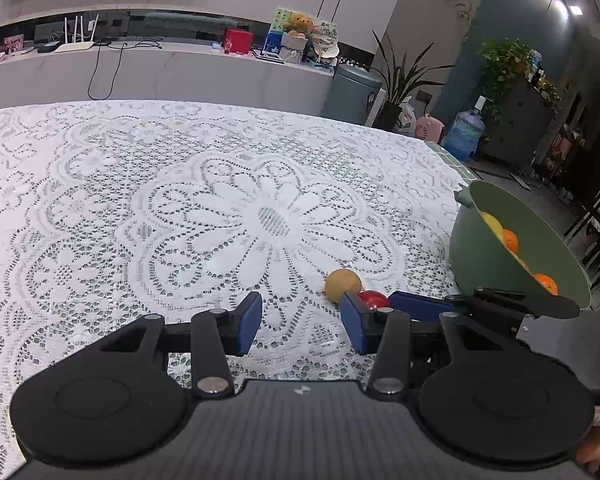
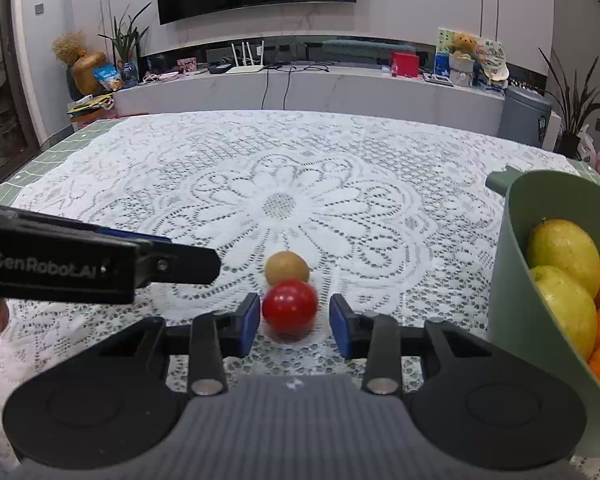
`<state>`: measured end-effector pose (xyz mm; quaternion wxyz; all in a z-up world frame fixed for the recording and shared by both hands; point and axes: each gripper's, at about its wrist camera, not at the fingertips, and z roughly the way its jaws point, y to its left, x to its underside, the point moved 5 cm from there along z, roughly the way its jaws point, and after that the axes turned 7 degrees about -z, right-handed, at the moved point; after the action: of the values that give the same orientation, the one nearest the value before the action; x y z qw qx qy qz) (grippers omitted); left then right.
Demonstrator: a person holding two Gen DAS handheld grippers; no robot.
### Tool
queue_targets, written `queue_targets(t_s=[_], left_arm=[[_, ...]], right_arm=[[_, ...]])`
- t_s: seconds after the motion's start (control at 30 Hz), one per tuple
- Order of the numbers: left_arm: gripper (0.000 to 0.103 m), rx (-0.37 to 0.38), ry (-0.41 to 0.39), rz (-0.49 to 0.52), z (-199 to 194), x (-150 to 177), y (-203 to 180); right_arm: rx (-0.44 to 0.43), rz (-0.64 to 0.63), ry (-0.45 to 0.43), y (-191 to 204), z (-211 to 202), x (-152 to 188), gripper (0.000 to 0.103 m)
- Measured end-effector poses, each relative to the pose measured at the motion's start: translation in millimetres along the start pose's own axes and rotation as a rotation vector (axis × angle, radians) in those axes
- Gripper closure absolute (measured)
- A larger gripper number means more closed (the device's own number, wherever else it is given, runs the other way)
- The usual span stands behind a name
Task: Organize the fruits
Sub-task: 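Grasp the red tomato with the right tool while the left tool grasps the kiwi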
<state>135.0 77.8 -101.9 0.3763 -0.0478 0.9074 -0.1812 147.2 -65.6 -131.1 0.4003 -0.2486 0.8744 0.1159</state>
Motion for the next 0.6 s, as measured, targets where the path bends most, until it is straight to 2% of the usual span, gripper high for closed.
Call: queue_targets(t_s=[0.17,0.33,0.6], left_arm=[[0.05,0.01,0.014,0.01,3.4,1.8,-1.2],[0.052,0.02,0.028,0.026,8.0,2.0,-5.6],[0.054,0.02,0.066,0.103,25.0,-2.6,-24.2]], right_arm=[[-0.024,0.003,0.006,2.0,3.8,0.7,0.074],[-0.016,0.014,0.003,-0.8,-0.2,0.2,0.075],[0.121,-0.018,-0.008,-10.0,-16.0,0.7,0.075]])
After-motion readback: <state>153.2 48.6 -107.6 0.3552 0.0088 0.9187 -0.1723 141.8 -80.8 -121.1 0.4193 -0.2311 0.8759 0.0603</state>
